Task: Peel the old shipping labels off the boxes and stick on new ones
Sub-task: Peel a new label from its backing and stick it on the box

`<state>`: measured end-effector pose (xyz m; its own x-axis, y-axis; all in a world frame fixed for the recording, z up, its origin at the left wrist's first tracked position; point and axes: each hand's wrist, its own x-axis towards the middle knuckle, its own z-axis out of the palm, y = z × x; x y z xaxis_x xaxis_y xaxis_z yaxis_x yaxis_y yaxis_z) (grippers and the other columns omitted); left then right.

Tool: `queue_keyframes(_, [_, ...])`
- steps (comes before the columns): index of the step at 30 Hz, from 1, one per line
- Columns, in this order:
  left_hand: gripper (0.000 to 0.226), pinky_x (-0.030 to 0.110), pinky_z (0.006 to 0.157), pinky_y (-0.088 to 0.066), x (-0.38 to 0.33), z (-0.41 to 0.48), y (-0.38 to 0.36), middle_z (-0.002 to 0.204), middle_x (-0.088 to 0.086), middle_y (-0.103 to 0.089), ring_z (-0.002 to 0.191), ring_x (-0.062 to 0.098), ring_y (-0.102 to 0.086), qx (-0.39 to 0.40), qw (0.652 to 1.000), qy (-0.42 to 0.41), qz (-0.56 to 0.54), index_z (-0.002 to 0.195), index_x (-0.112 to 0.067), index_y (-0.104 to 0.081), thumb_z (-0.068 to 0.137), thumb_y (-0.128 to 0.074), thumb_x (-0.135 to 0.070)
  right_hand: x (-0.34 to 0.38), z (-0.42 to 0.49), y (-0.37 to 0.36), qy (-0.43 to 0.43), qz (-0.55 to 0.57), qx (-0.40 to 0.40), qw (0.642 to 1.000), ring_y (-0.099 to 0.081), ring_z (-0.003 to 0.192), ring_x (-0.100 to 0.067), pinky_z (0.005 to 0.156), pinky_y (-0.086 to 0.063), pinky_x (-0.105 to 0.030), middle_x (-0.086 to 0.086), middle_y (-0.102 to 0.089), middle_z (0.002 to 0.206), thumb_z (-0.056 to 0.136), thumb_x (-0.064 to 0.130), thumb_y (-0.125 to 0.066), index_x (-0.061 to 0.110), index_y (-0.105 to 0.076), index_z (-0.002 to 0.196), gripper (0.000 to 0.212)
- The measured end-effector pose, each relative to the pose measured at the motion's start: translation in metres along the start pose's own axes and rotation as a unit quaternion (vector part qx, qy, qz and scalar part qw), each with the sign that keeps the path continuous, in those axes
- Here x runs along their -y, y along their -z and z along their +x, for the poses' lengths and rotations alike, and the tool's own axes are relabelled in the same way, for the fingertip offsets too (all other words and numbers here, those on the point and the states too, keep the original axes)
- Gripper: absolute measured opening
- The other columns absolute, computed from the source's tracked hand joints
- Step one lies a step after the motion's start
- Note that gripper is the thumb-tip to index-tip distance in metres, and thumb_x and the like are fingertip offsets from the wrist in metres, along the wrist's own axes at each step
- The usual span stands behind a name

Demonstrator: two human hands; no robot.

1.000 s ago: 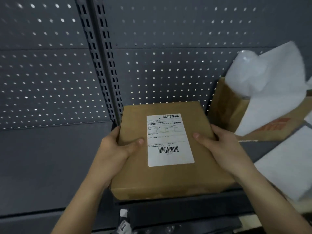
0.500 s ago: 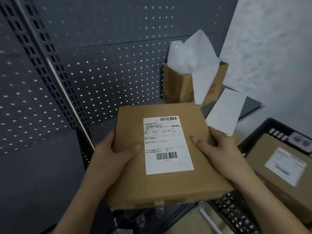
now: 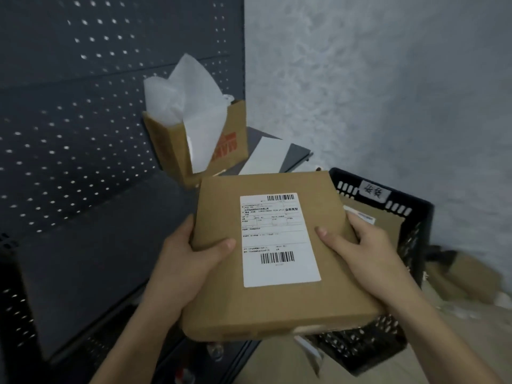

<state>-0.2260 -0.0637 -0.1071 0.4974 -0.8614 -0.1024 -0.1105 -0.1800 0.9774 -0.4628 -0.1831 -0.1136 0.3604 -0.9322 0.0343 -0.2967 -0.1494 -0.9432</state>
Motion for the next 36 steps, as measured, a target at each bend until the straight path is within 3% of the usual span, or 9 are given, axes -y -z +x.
queue_keyframes(4, [0.042, 0.030, 0.076, -0.055, -0.009, 0.018, -0.055, 0.102, -0.017, -0.073, 0.088, 0.003, -0.070, 0.054, 0.998, -0.013, 0.019, 0.119, -0.037, -0.061, 0.081, -0.076, -0.025, -0.026, -0.002, 0.050, -0.024, 0.001, -0.047, 0.999, -0.071, 0.075, -0.003, 0.061, -0.052, -0.021, 0.017, -0.073, 0.091, 0.089, 0.039, -0.065, 0.036, -0.063, 0.111, 0.022])
queue_keyframes(12, [0.044, 0.041, 0.085, -0.056, -0.014, 0.073, -0.143, 0.104, -0.015, -0.072, 0.092, 0.008, -0.070, 0.159, 0.986, -0.019, 0.046, 0.119, -0.038, -0.061, 0.080, -0.078, -0.029, -0.074, 0.010, 0.111, -0.061, 0.012, -0.150, 0.987, -0.069, 0.074, 0.000, 0.053, -0.046, -0.011, 0.017, -0.073, 0.090, 0.089, 0.034, -0.067, 0.027, -0.064, 0.112, 0.024])
queue_keyframes(19, [0.044, 0.044, 0.088, -0.055, -0.005, 0.149, -0.192, 0.107, -0.015, -0.071, 0.097, 0.009, -0.069, 0.232, 0.970, -0.023, 0.068, 0.119, -0.038, -0.061, 0.079, -0.079, -0.030, -0.113, 0.047, 0.126, -0.112, -0.016, -0.221, 0.969, -0.069, 0.080, -0.004, 0.066, -0.051, -0.026, 0.017, -0.072, 0.090, 0.088, 0.041, -0.067, 0.030, -0.063, 0.102, 0.018])
queue_keyframes(22, [0.045, 0.046, 0.088, -0.055, -0.001, 0.183, -0.211, 0.108, -0.016, -0.071, 0.098, 0.010, -0.069, 0.264, 0.961, -0.029, 0.077, 0.120, -0.040, -0.059, 0.080, -0.078, -0.029, -0.126, 0.065, 0.125, -0.134, -0.025, -0.255, 0.957, -0.068, 0.086, -0.006, 0.072, -0.054, -0.031, 0.014, -0.071, 0.097, 0.088, 0.042, -0.066, 0.031, -0.062, 0.109, 0.024])
queue_keyframes(29, [0.048, 0.048, 0.089, -0.054, 0.016, 0.234, -0.247, 0.112, -0.016, -0.068, 0.102, 0.011, -0.066, 0.304, 0.946, -0.022, 0.108, 0.125, -0.039, -0.055, 0.083, -0.076, -0.029, -0.161, 0.092, 0.123, -0.175, -0.049, -0.304, 0.935, -0.065, 0.083, 0.002, 0.064, -0.045, -0.016, 0.017, -0.069, 0.093, 0.089, 0.034, -0.067, 0.028, -0.062, 0.110, 0.022])
queue_keyframes(34, [0.056, 0.051, 0.095, -0.050, 0.033, 0.251, -0.264, 0.119, -0.013, -0.065, 0.109, 0.013, -0.062, 0.314, 0.939, -0.003, 0.138, 0.132, -0.037, -0.049, 0.082, -0.075, -0.031, -0.182, 0.105, 0.122, -0.227, -0.068, -0.288, 0.928, -0.061, 0.104, -0.014, 0.087, -0.053, -0.039, 0.010, -0.064, 0.113, 0.080, 0.059, -0.063, 0.019, -0.050, 0.133, 0.067])
queue_keyframes(36, [0.057, 0.052, 0.095, -0.050, 0.037, 0.257, -0.268, 0.119, -0.014, -0.065, 0.109, 0.013, -0.062, 0.315, 0.938, 0.010, 0.144, 0.132, -0.038, -0.049, 0.082, -0.075, -0.031, -0.189, 0.110, 0.122, -0.241, -0.076, -0.283, 0.925, -0.062, 0.099, -0.014, 0.078, -0.052, -0.032, 0.009, -0.065, 0.106, 0.084, 0.053, -0.065, 0.016, -0.053, 0.123, 0.055])
